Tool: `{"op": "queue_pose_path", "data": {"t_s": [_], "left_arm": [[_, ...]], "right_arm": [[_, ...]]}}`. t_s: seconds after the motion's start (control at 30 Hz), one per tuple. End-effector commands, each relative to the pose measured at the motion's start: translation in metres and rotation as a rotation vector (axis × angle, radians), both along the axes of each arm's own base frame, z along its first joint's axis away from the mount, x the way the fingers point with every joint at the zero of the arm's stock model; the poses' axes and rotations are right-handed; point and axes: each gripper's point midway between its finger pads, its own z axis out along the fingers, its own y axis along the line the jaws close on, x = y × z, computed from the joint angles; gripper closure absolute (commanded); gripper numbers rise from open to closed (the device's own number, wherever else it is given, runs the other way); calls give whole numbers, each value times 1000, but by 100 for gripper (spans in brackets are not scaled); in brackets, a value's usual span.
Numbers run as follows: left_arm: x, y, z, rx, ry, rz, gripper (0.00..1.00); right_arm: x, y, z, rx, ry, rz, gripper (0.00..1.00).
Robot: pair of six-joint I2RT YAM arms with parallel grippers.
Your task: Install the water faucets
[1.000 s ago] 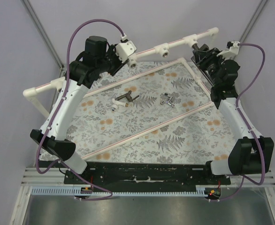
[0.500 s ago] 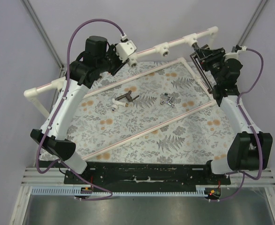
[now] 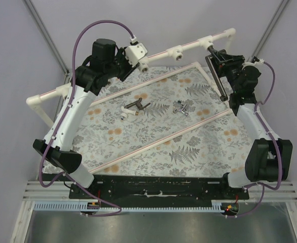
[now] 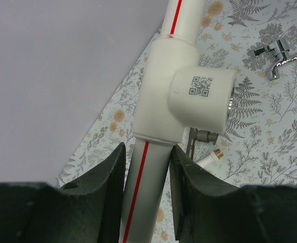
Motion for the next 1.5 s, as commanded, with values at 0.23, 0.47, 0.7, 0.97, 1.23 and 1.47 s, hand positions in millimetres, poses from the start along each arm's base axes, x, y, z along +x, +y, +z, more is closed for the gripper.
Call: {"op": "queue_pose_path", "data": {"t_s": [0.23, 0.47, 0.7, 0.97, 1.23, 1.47], "left_arm": [[-6, -9, 3, -105, 62, 33, 98], [-4, -7, 4, -104, 55, 42, 98], [-3, -7, 3, -99, 56, 46, 98], [-1, -6, 2, -93, 55, 55, 98], [2, -4, -4, -78, 60, 68, 98], [5, 0, -7, -65, 54, 89, 98]], "right_arm": [[23, -15, -39, 132, 104, -69, 77], [18, -16, -33, 132, 81, -72, 66], [13, -20, -30, 116, 53, -73, 58], [11, -22, -28, 104, 31, -70, 51], [7, -26, -20, 90, -28, -78, 43], [-4, -33, -6, 39, -86, -100, 35]]}}
